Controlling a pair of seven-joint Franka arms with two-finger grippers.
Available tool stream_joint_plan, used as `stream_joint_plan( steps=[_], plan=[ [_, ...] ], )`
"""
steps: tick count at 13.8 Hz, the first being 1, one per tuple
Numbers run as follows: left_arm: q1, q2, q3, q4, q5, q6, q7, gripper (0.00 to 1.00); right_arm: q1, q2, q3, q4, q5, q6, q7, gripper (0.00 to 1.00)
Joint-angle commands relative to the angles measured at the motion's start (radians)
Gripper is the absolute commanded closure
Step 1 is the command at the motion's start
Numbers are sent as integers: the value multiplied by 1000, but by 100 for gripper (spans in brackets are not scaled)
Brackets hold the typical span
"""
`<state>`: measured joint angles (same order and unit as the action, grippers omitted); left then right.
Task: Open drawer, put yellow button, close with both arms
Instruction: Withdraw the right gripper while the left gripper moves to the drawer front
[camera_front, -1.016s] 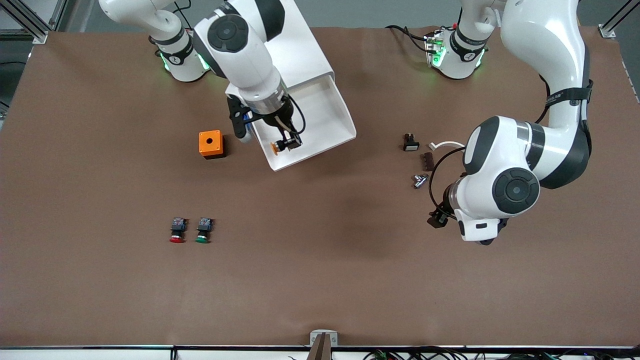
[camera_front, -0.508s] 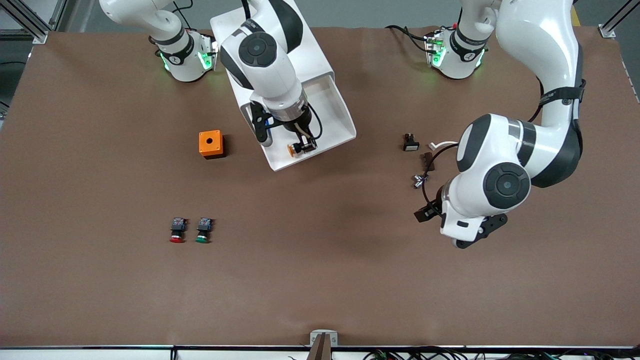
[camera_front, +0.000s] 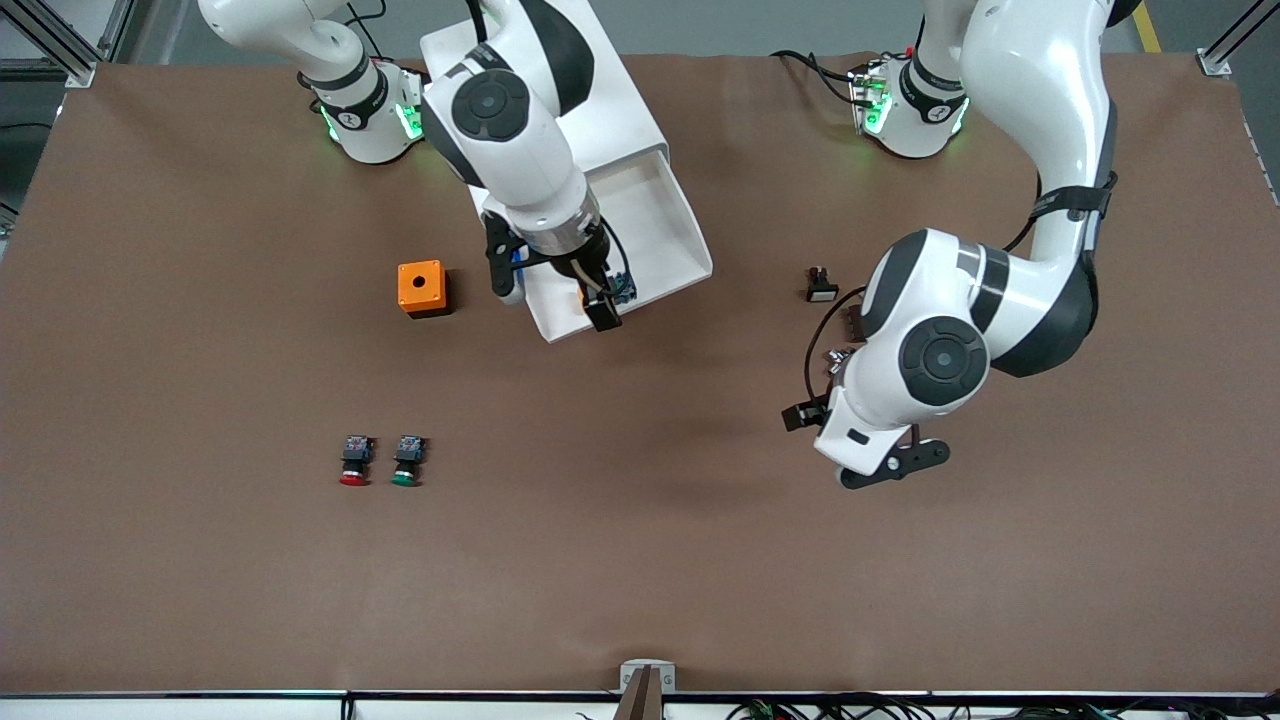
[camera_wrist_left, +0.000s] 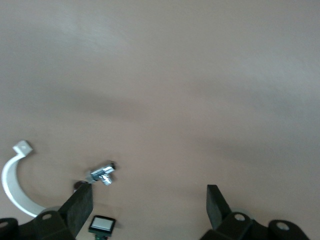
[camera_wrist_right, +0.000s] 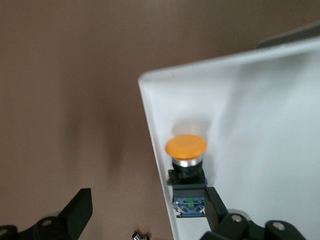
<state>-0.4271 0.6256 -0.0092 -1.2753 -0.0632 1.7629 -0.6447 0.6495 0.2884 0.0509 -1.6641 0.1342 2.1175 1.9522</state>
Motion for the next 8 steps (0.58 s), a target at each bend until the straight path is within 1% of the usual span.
stream_joint_plan(
  steps=[1, 3, 5, 7, 8],
  plan=[
    [-4, 17, -51, -9, 19, 30, 14, 0, -86, -14, 7, 75, -5, -163, -262, 0],
    [-25, 42, -77, -9, 19, 76, 1, 0, -183, -21, 10, 90, 5, -229, -453, 0],
    [-68, 58, -77, -9, 16, 112, -30, 0, -243, -38, 9, 101, 5, -278, -600, 0],
    [-108, 69, -77, -9, 0, 132, -96, 0, -321, -54, 9, 107, -1, -370, -801, 0],
    [-128, 68, -77, -9, -1, 132, -125, 0, -349, -64, 6, 106, -8, -386, -897, 0]
  ],
)
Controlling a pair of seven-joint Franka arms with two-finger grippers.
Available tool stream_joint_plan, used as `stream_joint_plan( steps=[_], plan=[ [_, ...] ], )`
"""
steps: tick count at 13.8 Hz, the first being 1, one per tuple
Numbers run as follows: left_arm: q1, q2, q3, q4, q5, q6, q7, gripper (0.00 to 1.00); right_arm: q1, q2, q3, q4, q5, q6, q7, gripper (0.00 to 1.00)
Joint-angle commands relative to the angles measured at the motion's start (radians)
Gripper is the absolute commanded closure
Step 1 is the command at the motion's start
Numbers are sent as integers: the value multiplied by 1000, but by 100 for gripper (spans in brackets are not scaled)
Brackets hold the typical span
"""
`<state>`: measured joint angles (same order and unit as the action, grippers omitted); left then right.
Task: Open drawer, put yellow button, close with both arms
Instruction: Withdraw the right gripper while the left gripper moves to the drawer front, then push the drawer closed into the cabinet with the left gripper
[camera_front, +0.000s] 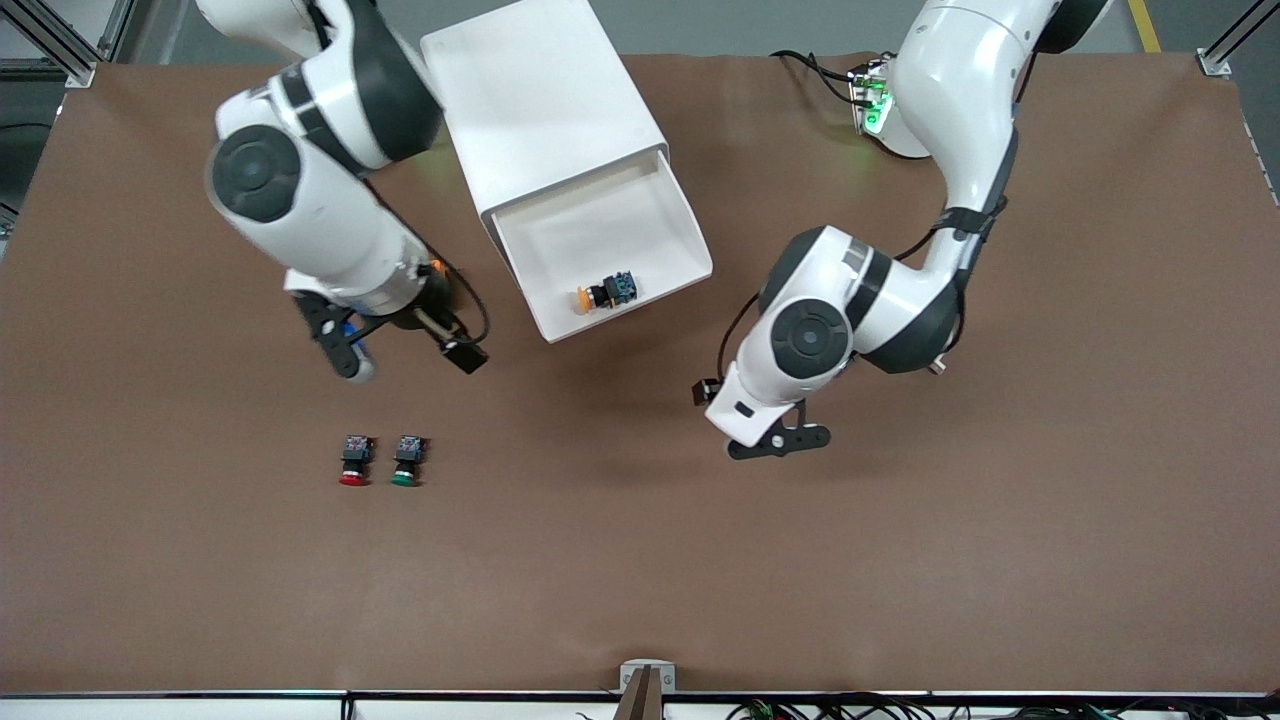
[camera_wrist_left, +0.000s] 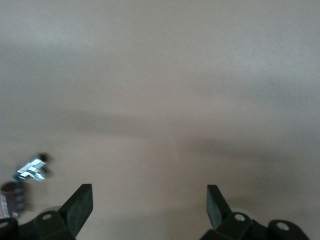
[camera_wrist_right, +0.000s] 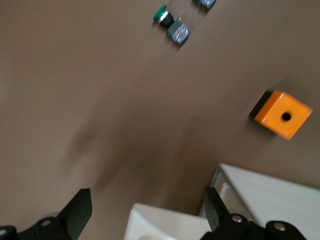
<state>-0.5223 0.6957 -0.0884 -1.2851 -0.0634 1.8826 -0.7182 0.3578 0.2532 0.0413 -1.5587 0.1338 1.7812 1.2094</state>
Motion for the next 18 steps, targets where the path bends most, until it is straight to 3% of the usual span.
stream_joint_plan(
  steps=[1, 4, 10, 14, 18],
  plan=[
    [-50, -10, 3, 1, -3, 12, -84, 0, -97, -41, 14, -3, -8, -49, -212, 0],
    [-96, -21, -8, 1, -32, 6, -177, 0, -207, -72, 11, -7, -20, -46, -365, 0],
    [-140, -21, -114, -7, -52, -3, -403, 0, -387, -143, 11, -20, -25, -111, -811, 0],
    [-188, -22, -171, -25, -53, -45, -535, 0, -436, -225, 12, -46, -64, -131, -1037, 0],
    [-199, -19, -258, -30, -53, -54, -609, 0, -436, -301, 12, -70, -105, -134, -1051, 0]
  ],
)
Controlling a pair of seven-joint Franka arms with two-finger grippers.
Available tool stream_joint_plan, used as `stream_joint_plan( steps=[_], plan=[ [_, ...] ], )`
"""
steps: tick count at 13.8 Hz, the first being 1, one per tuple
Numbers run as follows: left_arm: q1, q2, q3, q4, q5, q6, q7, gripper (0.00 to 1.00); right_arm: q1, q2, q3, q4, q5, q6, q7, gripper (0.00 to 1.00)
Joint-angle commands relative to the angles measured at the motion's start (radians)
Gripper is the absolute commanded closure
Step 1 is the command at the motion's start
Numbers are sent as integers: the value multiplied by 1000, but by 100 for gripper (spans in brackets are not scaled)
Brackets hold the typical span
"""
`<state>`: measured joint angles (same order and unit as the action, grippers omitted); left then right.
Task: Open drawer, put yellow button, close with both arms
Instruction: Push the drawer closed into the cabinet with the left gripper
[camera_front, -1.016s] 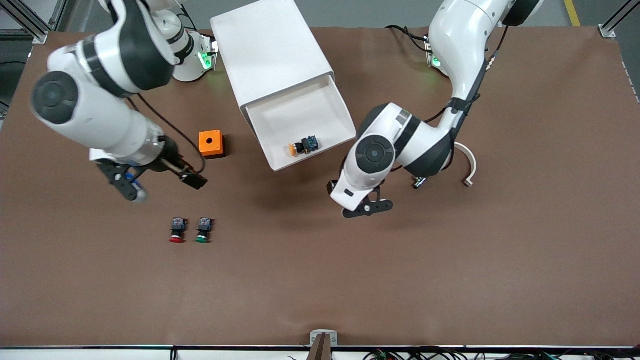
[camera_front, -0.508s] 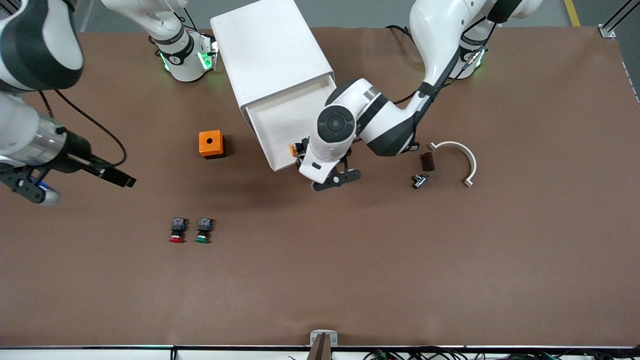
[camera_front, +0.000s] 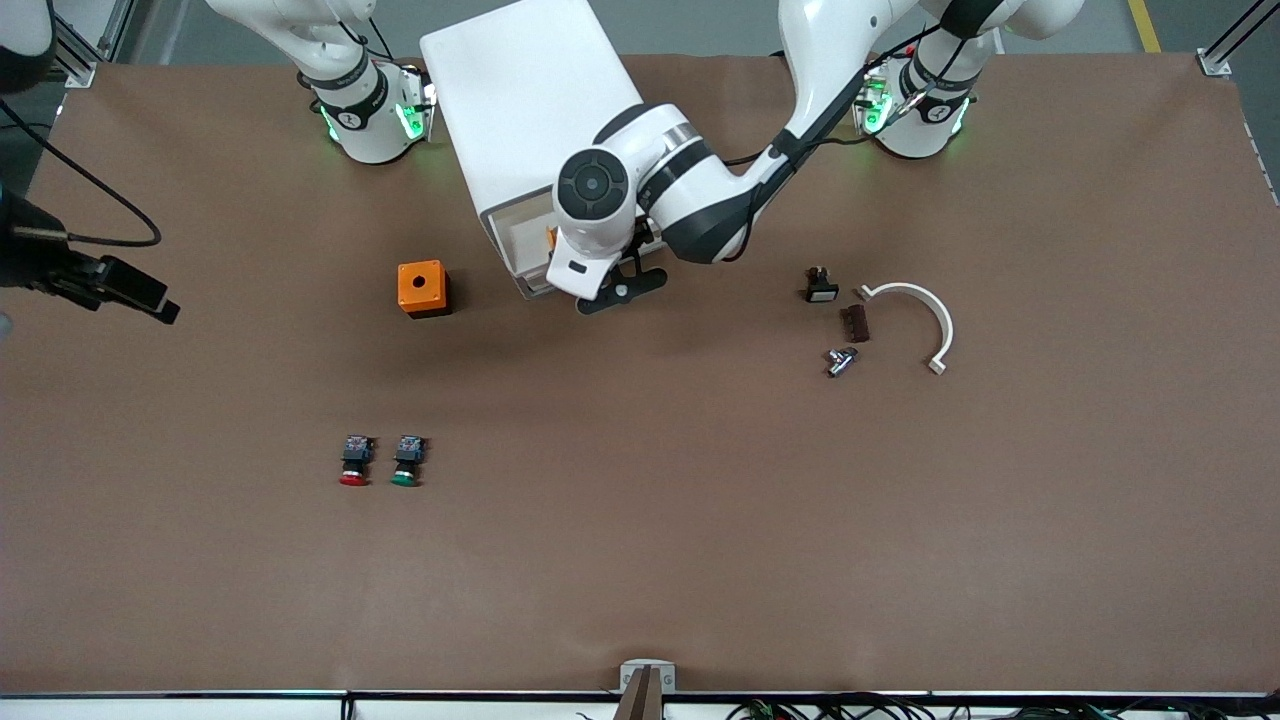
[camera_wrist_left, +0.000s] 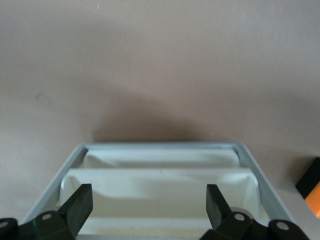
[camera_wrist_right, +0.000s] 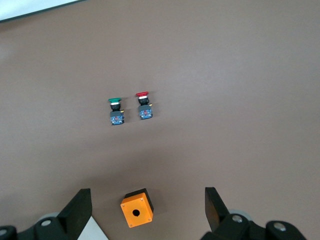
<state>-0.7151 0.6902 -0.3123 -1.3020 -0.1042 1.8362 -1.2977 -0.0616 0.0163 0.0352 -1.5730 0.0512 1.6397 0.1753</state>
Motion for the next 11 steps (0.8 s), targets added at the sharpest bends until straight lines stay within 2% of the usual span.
stream_joint_plan(
  steps=[1, 7, 9, 11],
  plan=[
    [-21, -14, -34, -13, -12, -8, -35, 0, -15, -82, 18, -74, -25, 11, -19, 0],
    [-86, -17, -34, -26, 3, -18, -34, 0, -17, -91, 22, -79, -51, -28, -33, 0],
    [-67, -18, -28, -26, 5, -51, -34, 0, -24, -88, 18, -79, -51, -31, -34, 0],
    [-15, -40, 13, -22, 17, -52, -29, 0, -38, -82, 18, -75, -50, -23, -34, 0]
  ],
)
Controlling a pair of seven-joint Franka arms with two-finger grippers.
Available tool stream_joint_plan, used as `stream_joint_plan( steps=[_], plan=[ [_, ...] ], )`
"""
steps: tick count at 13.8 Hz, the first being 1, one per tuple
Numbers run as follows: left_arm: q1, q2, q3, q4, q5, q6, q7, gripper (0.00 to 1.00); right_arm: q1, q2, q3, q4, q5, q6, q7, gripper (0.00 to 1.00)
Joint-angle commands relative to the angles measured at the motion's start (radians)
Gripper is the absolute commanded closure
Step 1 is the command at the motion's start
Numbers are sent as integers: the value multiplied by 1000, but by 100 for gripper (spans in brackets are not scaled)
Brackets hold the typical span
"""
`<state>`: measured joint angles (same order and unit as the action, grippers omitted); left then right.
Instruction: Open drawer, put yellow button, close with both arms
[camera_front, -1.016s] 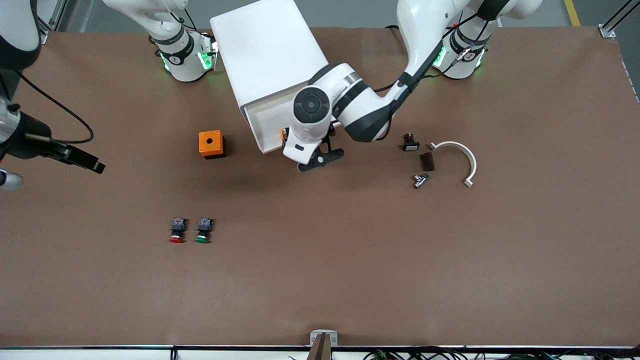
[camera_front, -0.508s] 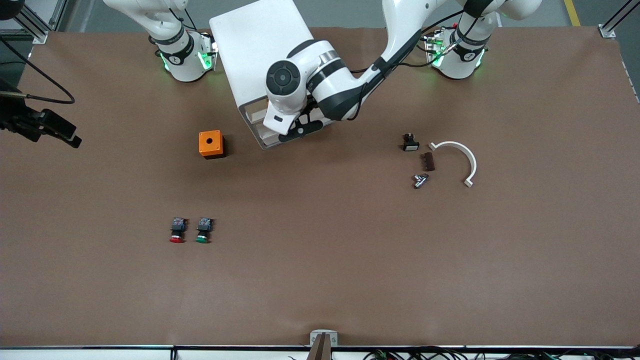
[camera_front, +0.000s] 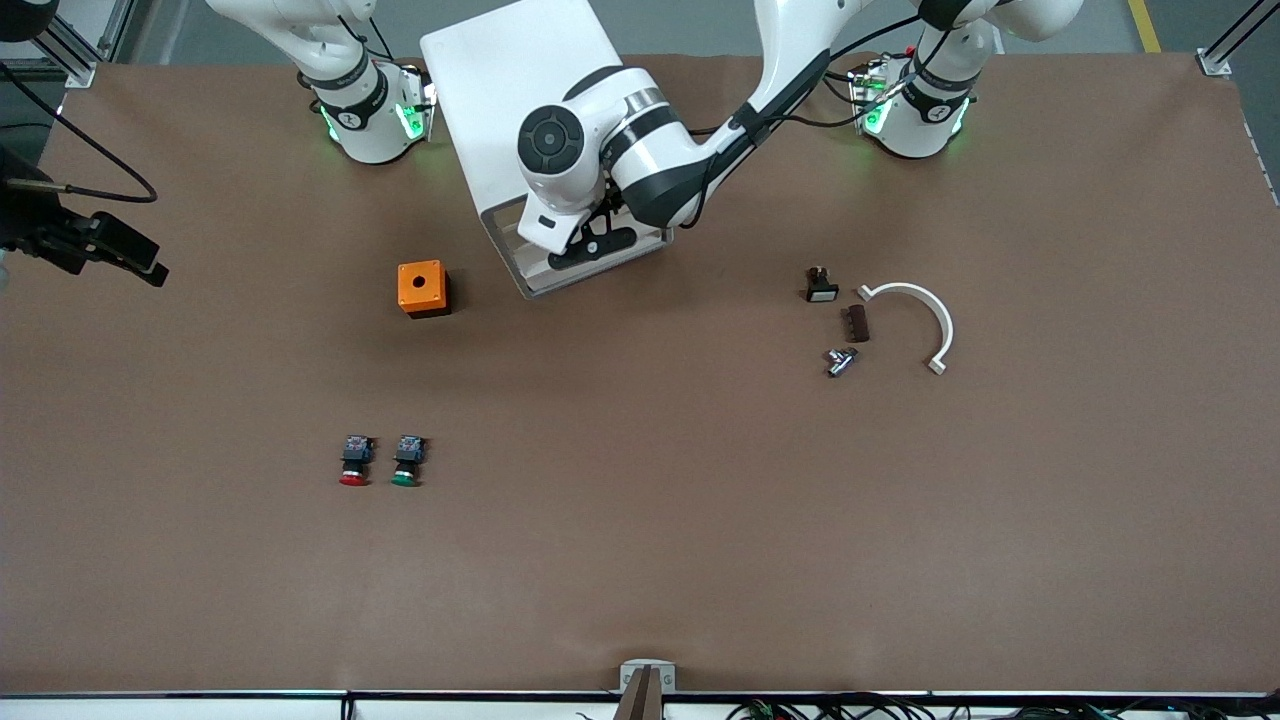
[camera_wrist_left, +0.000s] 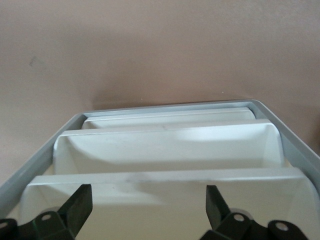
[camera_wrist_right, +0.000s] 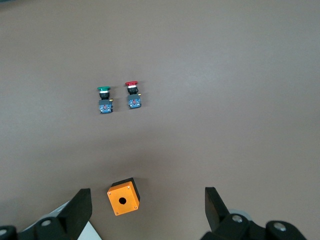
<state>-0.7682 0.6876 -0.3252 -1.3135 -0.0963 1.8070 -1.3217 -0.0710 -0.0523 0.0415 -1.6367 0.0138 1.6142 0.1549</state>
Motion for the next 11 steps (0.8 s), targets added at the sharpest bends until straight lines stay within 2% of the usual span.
stream_joint_plan(
  steps=[1, 6, 11],
  plan=[
    [74, -48, 41, -7, 29, -23, 7, 0, -29, -12, 12, -11, -12, 4, -14, 0],
    [383, -150, 45, -4, 63, -23, 235, 0, -29, -14, 12, -17, 0, 3, -14, 0],
    [625, -302, 44, -6, 76, -69, 380, 0, -29, -14, 12, -17, 0, 1, -14, 0]
  ],
)
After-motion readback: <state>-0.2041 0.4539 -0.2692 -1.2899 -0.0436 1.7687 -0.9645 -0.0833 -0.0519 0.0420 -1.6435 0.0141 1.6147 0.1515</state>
